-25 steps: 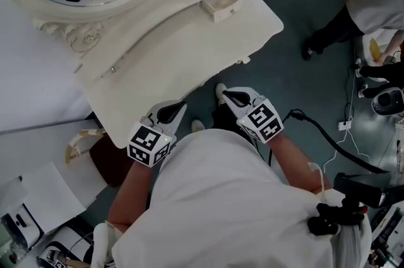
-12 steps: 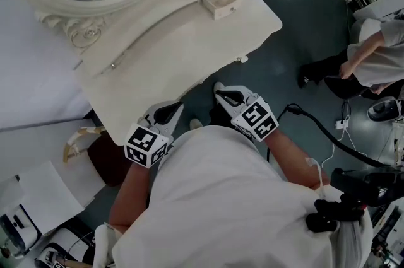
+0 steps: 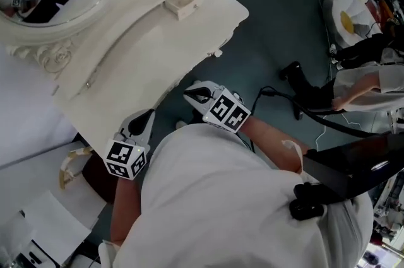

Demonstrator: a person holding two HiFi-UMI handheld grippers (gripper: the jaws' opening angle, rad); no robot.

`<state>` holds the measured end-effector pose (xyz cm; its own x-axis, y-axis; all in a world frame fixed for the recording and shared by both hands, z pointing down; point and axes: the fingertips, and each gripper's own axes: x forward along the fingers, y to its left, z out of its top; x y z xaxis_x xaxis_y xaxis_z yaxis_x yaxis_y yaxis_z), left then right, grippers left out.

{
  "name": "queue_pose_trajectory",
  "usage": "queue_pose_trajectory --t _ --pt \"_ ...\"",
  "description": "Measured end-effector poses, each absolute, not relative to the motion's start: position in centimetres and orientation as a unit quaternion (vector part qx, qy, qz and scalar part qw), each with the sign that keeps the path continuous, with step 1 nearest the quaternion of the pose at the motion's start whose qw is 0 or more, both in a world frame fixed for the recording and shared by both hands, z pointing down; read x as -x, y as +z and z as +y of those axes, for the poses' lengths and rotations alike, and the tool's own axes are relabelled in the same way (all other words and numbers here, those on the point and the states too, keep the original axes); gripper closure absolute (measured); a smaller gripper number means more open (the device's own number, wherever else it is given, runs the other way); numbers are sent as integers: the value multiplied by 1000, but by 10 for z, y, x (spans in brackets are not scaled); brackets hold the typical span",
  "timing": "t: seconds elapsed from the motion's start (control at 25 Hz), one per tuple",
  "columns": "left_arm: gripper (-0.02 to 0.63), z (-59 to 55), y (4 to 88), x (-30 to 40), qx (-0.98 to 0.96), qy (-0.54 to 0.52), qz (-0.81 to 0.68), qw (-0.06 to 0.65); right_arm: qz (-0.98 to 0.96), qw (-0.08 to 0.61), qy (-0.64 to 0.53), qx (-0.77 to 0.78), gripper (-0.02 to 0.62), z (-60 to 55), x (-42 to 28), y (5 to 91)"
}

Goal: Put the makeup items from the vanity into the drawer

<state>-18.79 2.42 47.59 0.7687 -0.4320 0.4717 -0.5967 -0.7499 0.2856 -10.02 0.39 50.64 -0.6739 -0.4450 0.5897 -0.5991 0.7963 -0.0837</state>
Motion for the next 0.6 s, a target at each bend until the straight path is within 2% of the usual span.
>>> queue_pose_trajectory --t 0.6 --pt "604 0 468 154 -914 206 -268 224 -901 281 148 -295 595 -17 66 499"
